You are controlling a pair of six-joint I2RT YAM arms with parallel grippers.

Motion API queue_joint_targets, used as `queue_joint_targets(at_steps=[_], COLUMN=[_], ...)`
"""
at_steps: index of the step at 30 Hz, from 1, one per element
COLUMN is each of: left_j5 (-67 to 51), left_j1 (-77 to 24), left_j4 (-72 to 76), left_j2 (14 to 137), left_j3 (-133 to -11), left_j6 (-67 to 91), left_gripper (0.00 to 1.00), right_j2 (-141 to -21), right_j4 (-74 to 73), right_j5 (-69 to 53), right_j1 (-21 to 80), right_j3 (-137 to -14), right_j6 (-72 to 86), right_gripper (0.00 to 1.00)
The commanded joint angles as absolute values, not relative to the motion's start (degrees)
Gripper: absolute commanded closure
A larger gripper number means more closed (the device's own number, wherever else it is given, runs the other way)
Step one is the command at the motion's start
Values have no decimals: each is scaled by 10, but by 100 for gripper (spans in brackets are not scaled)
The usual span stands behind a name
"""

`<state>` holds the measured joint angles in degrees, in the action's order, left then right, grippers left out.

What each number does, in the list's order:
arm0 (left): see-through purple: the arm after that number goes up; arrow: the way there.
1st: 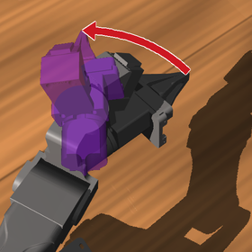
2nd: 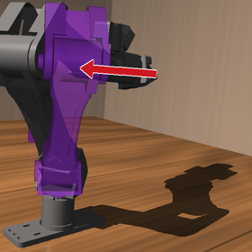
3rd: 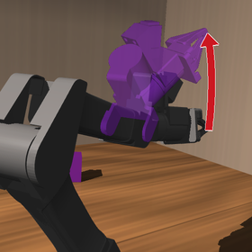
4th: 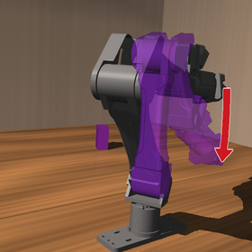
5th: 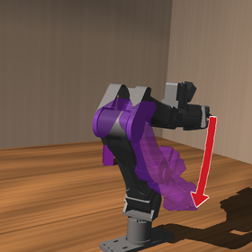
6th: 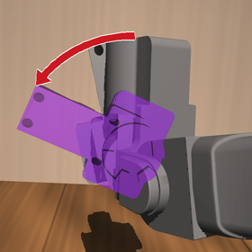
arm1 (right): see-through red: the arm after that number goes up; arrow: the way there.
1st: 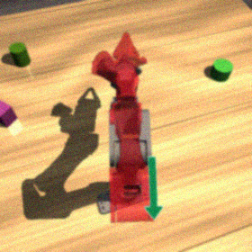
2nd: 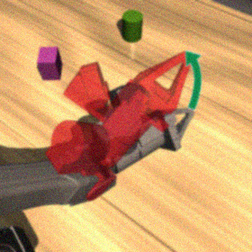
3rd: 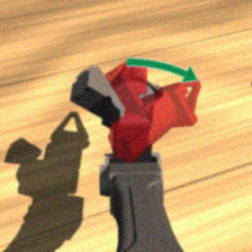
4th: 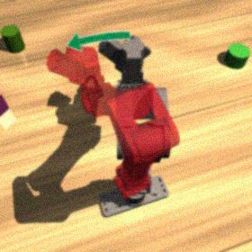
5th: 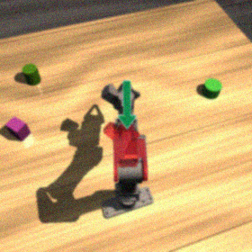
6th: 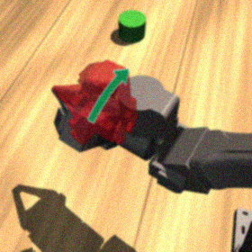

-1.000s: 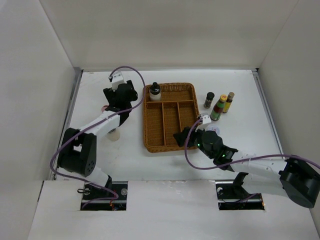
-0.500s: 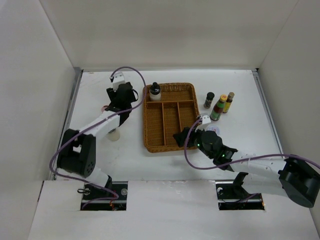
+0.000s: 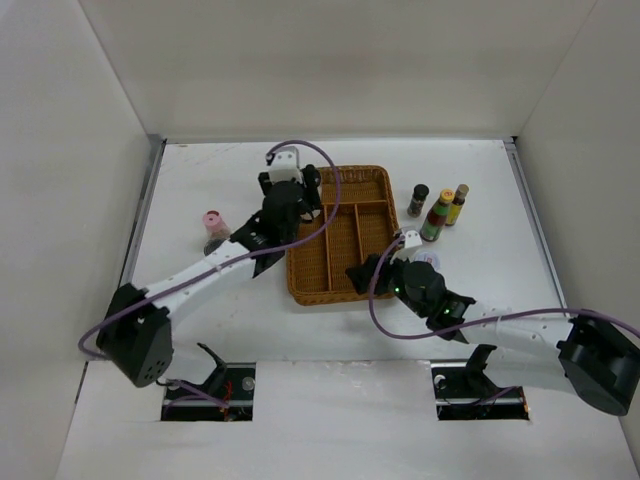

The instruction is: Organize the condiment bottles

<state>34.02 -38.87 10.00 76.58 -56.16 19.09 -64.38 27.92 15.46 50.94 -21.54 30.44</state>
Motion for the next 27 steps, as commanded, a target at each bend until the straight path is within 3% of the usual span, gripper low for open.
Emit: queue_joint_targets(at_steps=[1,18,23,27], left_j5=[341,340,338,341], left_j1=[-400,-387,-387,-392], left_j4=[148,235,234,223], left_j2=[808,957,966,962], left_j3=[-600,-610,-603,-602], left_j6=[186,171,168,165], left_gripper=[69,68,57,30], right_j2=[-623,-624,-631,-624], right_j4=[321,321,321,321], right_j5=[156,152,149,150], right_j1=[501,492,492,492], right_j3=[-212,-210,-213,-211], right_j6=[311,312,312,312], right_gripper=[16,15,15,15])
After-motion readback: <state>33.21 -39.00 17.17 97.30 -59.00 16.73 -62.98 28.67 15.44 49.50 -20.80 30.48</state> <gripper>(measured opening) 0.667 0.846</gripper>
